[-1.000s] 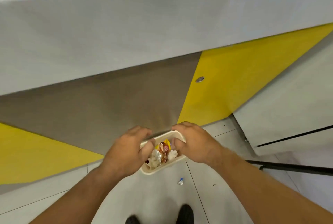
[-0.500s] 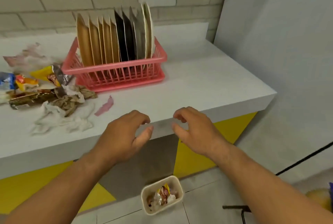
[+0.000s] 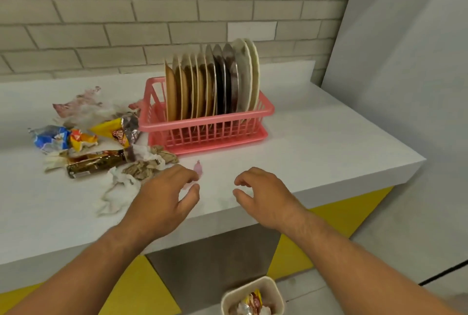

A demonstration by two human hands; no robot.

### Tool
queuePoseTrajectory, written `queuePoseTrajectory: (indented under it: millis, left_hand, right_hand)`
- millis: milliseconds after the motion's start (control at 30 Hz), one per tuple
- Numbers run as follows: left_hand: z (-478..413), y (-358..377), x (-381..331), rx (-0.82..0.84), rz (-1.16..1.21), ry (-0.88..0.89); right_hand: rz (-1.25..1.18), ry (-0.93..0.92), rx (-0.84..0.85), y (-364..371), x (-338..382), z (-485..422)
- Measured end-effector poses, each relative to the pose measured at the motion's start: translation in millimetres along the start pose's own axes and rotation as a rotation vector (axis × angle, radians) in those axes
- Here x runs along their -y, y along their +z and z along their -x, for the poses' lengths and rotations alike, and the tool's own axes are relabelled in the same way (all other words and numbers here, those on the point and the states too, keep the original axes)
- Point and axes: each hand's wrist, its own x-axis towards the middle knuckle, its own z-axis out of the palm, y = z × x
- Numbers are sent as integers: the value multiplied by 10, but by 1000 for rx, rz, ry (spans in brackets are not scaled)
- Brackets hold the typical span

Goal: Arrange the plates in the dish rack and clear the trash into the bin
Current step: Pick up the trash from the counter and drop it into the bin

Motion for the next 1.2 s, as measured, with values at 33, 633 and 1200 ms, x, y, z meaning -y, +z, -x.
queuePoseTrajectory:
  millis: [33, 633, 1200]
  left_hand:
    - [-44, -68, 148, -3, -17, -11]
    - [-548, -403, 1525, 149, -113, -11]
    - [-728, -281, 1393, 30, -160, 33]
  right_hand:
    - [2, 13, 10, 78, 101, -95]
    - [327, 220, 143, 964, 708, -1218]
    - [-109, 220, -4, 705, 777, -1112]
